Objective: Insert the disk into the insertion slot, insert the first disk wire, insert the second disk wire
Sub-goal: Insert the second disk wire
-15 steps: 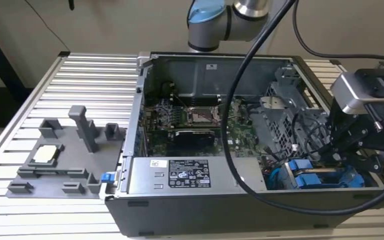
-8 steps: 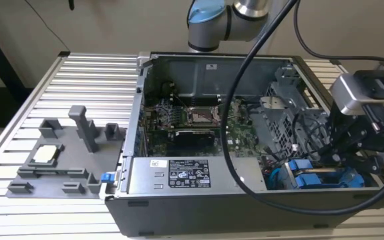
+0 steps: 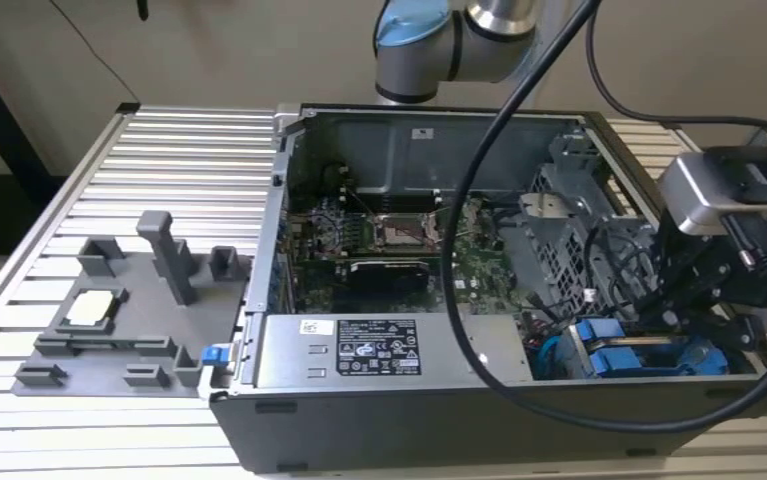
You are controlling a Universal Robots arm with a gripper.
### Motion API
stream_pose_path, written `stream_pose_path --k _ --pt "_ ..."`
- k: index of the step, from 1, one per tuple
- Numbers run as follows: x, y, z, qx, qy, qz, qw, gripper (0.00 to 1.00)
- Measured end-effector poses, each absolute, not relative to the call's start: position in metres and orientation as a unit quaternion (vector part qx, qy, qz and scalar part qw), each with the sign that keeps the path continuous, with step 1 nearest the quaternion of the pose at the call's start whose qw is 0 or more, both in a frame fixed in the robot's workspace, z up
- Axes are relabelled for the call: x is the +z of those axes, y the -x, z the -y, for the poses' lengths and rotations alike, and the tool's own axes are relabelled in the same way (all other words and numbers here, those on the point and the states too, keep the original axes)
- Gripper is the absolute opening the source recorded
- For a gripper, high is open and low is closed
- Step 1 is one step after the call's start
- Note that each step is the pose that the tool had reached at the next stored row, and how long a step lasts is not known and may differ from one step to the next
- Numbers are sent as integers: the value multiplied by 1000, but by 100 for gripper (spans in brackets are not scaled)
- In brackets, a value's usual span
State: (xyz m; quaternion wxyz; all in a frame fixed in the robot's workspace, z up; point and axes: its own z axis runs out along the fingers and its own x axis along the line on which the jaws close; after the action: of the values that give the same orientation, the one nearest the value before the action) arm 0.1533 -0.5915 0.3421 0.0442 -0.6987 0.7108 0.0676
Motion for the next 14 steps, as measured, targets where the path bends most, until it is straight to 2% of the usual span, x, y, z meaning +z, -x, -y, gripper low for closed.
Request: stream_pose_path --k 14 --pt "339 -156 592 70 701 -708 46 16"
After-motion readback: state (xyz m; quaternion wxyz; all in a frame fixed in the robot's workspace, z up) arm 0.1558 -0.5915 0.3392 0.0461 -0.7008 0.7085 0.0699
